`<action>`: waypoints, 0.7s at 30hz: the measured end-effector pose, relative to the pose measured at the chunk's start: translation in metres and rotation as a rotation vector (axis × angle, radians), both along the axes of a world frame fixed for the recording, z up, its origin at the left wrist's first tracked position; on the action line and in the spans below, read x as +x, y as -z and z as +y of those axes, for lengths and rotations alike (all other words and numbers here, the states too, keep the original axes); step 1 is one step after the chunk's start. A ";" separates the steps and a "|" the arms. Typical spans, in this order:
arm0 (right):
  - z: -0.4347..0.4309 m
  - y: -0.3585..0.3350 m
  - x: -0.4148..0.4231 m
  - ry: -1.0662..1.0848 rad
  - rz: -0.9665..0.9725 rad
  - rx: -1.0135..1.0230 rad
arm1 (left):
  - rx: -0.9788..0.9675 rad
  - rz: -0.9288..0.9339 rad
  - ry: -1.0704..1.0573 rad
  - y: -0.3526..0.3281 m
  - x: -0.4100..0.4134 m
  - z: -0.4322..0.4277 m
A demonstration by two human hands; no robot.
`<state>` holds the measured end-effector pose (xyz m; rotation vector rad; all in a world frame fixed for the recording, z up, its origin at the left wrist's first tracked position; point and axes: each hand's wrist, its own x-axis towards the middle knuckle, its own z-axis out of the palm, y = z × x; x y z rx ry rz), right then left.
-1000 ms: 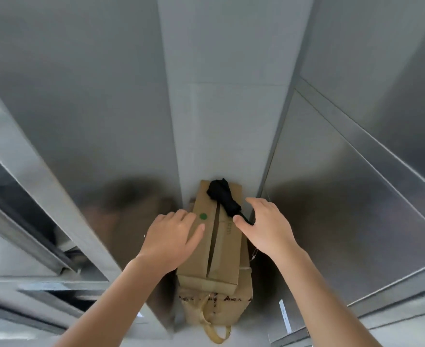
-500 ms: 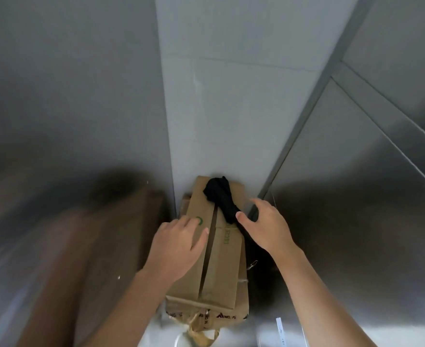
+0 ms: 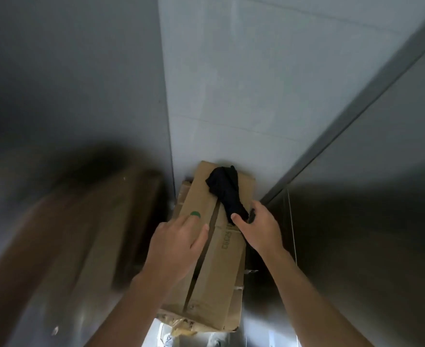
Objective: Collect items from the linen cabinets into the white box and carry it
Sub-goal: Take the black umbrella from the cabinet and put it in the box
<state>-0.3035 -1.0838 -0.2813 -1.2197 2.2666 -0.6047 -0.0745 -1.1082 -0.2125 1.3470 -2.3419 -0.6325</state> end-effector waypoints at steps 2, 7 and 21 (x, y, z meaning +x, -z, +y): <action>-0.019 0.030 -0.007 0.009 -0.106 0.004 | 0.016 -0.042 0.004 0.014 -0.009 -0.011; -0.056 0.100 -0.024 0.050 -0.131 0.025 | 0.058 -0.142 0.042 0.056 -0.019 -0.034; -0.073 0.141 -0.030 0.070 -0.107 0.019 | 0.167 -0.122 0.000 0.079 -0.012 -0.042</action>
